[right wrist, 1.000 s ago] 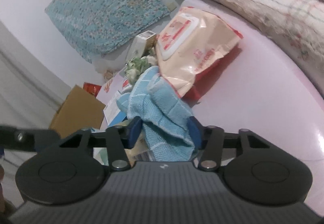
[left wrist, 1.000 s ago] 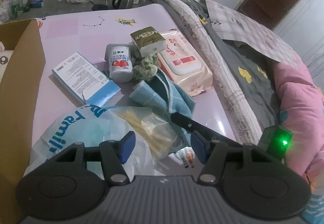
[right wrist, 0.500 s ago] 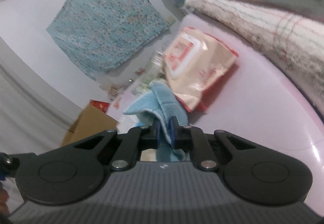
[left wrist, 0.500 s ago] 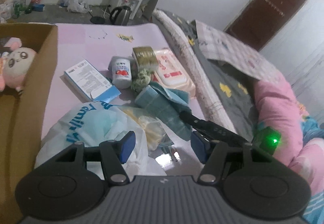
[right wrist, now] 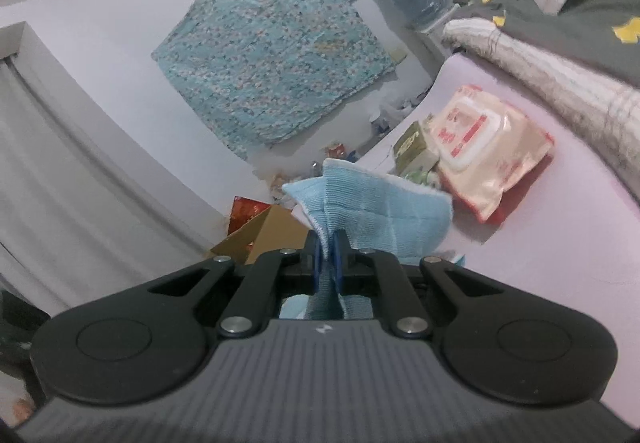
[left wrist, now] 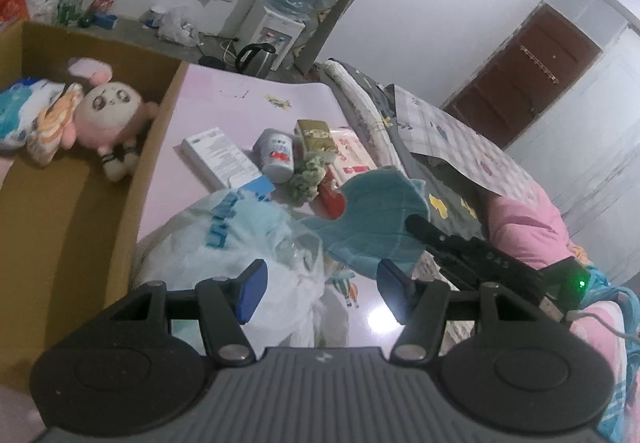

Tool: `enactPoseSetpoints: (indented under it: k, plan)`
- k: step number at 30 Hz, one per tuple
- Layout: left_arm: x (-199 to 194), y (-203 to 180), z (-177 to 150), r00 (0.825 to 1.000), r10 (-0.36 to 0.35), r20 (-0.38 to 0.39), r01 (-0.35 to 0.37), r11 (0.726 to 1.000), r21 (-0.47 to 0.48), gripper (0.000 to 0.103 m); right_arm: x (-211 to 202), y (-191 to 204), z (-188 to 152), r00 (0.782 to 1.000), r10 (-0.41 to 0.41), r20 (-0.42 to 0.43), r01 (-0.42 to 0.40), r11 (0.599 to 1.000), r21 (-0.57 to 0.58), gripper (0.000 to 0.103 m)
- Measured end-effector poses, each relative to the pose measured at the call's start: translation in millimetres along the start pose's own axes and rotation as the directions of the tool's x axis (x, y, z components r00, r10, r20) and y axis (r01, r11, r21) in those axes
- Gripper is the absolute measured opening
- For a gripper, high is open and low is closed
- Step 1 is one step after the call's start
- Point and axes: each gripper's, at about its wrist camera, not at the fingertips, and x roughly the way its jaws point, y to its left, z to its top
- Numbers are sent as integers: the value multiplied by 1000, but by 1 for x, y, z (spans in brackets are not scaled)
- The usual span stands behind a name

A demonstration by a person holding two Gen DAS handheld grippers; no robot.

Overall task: Organize soft objects
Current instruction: 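Lift the light-blue towel off the bed with the right tool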

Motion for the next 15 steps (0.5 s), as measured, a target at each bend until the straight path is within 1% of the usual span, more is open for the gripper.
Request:
enactPoseSetpoints:
  k: [5, 7, 12, 15]
  plan:
    - [-2, 1, -15, 999, -25, -21, 25, 1000, 5, 61, -36, -2, -34, 997, -68, 48, 68, 998, 11, 6]
    - [0, -3, -20, 999, -40, -35, 41, 999, 23, 61, -59, -11, -49, 993, -96, 71, 93, 995, 47, 6]
    - [11, -28, -39, 995, -69, -75, 77, 991, 108, 61, -116, -41, -79, 980, -167, 105, 153, 979, 133, 6]
    - [25, -49, -56, 991, -67, -115, 87, 980, 180, 61, -143, -57, -99, 972, -210, 109, 190, 967, 167, 6]
